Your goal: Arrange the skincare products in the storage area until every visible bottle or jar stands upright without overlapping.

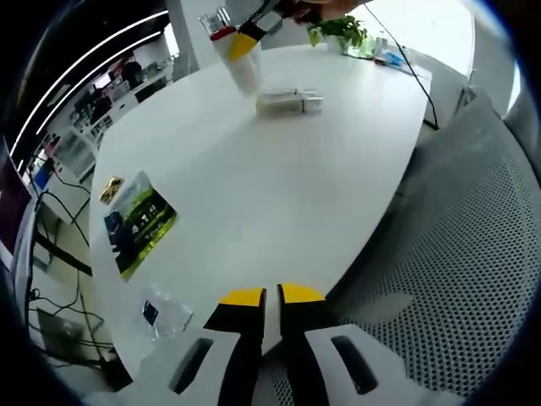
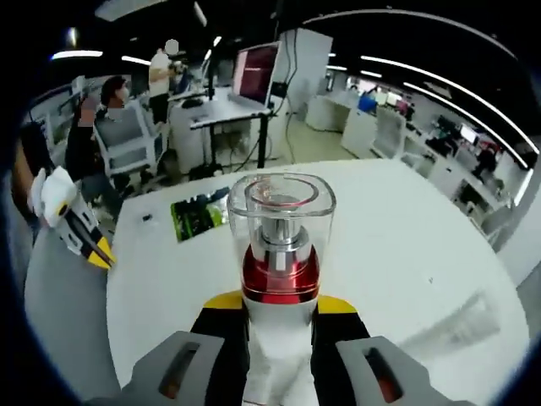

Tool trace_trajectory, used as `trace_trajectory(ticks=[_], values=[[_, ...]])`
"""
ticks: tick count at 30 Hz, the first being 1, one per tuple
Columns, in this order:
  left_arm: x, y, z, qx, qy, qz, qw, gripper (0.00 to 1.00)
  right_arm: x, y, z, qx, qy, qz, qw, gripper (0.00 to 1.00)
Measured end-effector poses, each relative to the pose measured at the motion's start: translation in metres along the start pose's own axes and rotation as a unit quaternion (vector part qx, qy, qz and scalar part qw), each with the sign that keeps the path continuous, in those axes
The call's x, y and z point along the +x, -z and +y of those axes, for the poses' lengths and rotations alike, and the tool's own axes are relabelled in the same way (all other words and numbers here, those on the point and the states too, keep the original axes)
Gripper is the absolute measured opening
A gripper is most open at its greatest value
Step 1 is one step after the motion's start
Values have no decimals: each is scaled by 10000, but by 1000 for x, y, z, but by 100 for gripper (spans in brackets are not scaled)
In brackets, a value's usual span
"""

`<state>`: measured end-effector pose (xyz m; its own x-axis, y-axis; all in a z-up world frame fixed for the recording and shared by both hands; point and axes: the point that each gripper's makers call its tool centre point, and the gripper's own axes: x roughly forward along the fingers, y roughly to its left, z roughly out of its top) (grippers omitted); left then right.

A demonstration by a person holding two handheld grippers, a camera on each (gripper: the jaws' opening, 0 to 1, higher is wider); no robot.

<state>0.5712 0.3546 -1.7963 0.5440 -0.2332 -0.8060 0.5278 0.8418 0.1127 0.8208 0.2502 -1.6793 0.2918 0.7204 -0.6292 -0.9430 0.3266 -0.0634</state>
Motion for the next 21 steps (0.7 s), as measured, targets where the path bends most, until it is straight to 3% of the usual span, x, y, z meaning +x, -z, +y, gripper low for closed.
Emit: trace_trajectory(ticks=[4, 8, 11, 13, 15, 19, 21], values=[[-2, -5, 2, -31, -49, -152, 9999, 7, -24, -11, 7, 844, -22, -543, 9950, 22], [-3, -9, 2, -50, -42, -241, 9997, 8, -52, -21, 17, 1590, -96, -1150, 9805, 22], [-2, -9, 0, -85, 4, -256, 9996, 8, -66, -25, 28, 1826, -107, -1441, 9725, 22], [-3, -10, -1, -124, 37, -275, 9995, 10, -72, -23, 35, 1844, -154, -1484, 9715, 22], [-3, -17, -6, -378, 188, -479, 9980, 18, -80, -19, 47, 1974, -158, -1598, 9671, 22], [-9, -31, 0, -781, 180, -922, 9925, 32, -94, -13, 65, 2159, -216, -1824, 9590, 22], [-9, -30, -2, -703, 215, -853, 9936, 32, -99, -9, 70, 2172, -209, -1847, 9583, 22]])
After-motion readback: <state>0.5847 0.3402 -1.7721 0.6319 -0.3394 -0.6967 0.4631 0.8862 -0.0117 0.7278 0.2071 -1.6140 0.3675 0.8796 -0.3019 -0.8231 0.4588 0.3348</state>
